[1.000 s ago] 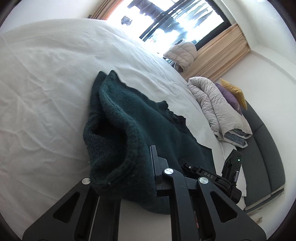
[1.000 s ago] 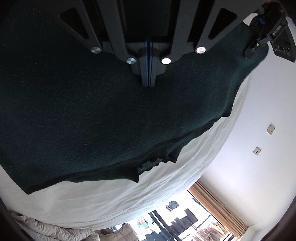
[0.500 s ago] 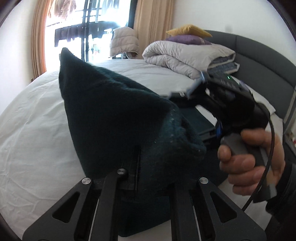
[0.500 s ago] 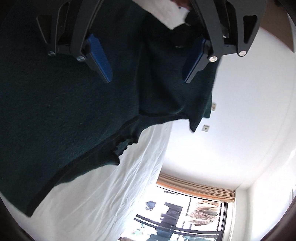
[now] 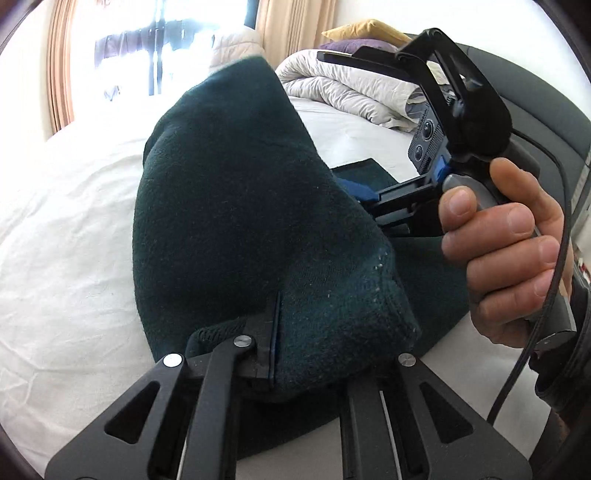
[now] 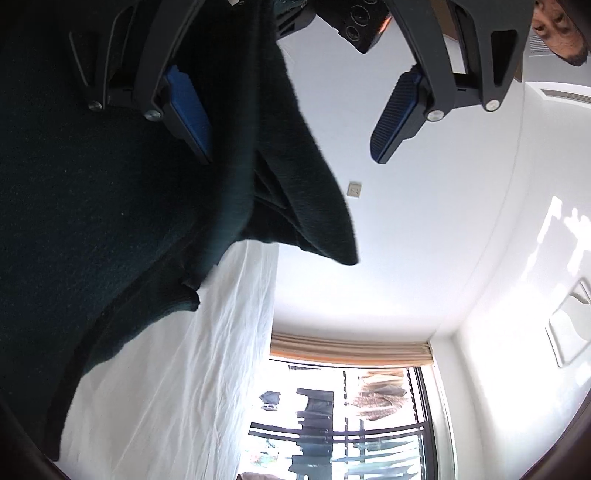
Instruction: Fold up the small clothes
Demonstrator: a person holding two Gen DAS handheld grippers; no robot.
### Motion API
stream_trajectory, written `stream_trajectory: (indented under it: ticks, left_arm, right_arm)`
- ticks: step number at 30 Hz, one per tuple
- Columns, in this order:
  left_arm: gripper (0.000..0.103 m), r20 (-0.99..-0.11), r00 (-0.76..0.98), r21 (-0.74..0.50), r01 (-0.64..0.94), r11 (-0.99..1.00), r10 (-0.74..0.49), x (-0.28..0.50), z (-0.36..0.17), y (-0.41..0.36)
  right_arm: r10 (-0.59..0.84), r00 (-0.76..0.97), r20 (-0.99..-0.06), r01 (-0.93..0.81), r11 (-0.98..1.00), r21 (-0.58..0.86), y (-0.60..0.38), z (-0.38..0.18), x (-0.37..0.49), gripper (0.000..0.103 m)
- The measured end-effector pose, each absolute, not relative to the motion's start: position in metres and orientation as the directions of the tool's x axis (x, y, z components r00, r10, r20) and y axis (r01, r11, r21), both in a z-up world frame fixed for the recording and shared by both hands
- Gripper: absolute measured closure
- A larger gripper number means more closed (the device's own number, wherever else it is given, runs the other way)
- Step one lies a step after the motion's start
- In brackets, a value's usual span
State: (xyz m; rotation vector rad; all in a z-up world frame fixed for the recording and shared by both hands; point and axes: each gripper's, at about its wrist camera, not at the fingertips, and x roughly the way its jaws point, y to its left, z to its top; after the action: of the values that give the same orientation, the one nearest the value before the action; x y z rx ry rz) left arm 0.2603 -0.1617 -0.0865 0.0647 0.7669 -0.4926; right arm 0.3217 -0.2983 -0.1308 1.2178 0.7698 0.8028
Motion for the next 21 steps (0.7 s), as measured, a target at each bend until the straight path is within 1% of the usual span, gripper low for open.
stream_trajectory:
  ticks: [3,6,7,8,10,11,12,13,14,15,20,21]
  left_arm:
    - [0.094,-0.685,0.614,-0.077,0.475,0.877,-0.393,0.256,-0.086,-0.175]
    - [0.094,-0.696,0.609,-0.049,0.49,0.87,-0.382,0.251,-0.089,-0.183]
    - [0.094,-0.699,0.607,-0.039,0.495,0.868,-0.378,0.251,-0.09,-0.186]
    - [0.094,-0.701,0.606,-0.03,0.5,0.865,-0.375,0.251,-0.091,-0.188]
    - [0.094,-0.703,0.607,-0.013,0.511,0.86,-0.371,0.25,-0.091,-0.19]
    - [0.094,-0.704,0.607,-0.005,0.515,0.857,-0.369,0.249,-0.091,-0.192]
    - [0.094,-0.705,0.607,0.0,0.517,0.856,-0.367,0.249,-0.091,-0.194]
    - [0.094,-0.705,0.606,0.0,0.519,0.855,-0.367,0.248,-0.09,-0.19]
    - [0.094,-0.707,0.602,-0.002,0.522,0.853,-0.371,0.248,-0.09,-0.189]
    - [0.094,-0.707,0.601,0.0,0.526,0.85,-0.372,0.247,-0.09,-0.191]
    - [0.094,-0.703,0.594,0.009,0.557,0.831,-0.39,0.244,-0.082,-0.198]
    - [0.094,-0.701,0.592,0.01,0.564,0.826,-0.396,0.253,-0.082,-0.2]
  right_arm:
    - [0.857,0.501,-0.118,-0.115,0.201,0.973,-0.292,-0.125,0.322,0.007]
    - [0.838,0.514,-0.182,-0.162,0.304,0.939,-0.29,-0.105,0.322,0.007]
    - [0.832,0.51,-0.221,-0.179,0.354,0.918,-0.29,-0.098,0.323,0.007]
    - [0.815,0.501,-0.289,-0.181,0.426,0.886,-0.288,-0.092,0.323,0.007]
    - [0.749,0.48,-0.457,-0.167,0.59,0.79,-0.275,-0.086,0.33,0.018]
    - [0.715,0.46,-0.527,-0.157,0.65,0.744,-0.272,-0.088,0.336,0.035]
    - [0.69,0.443,-0.573,-0.143,0.685,0.714,-0.271,-0.089,0.338,0.054]
    - [0.663,0.437,-0.608,-0.127,0.714,0.688,-0.271,-0.092,0.341,0.064]
    - [0.653,0.437,-0.618,-0.121,0.724,0.68,-0.273,-0.093,0.343,0.082]
    - [0.64,0.445,-0.627,-0.114,0.735,0.669,-0.276,-0.093,0.343,0.087]
    - [0.592,0.474,-0.651,-0.13,0.779,0.613,-0.295,-0.085,0.338,0.089]
    - [0.59,0.476,-0.652,-0.135,0.781,0.609,-0.3,-0.082,0.336,0.089]
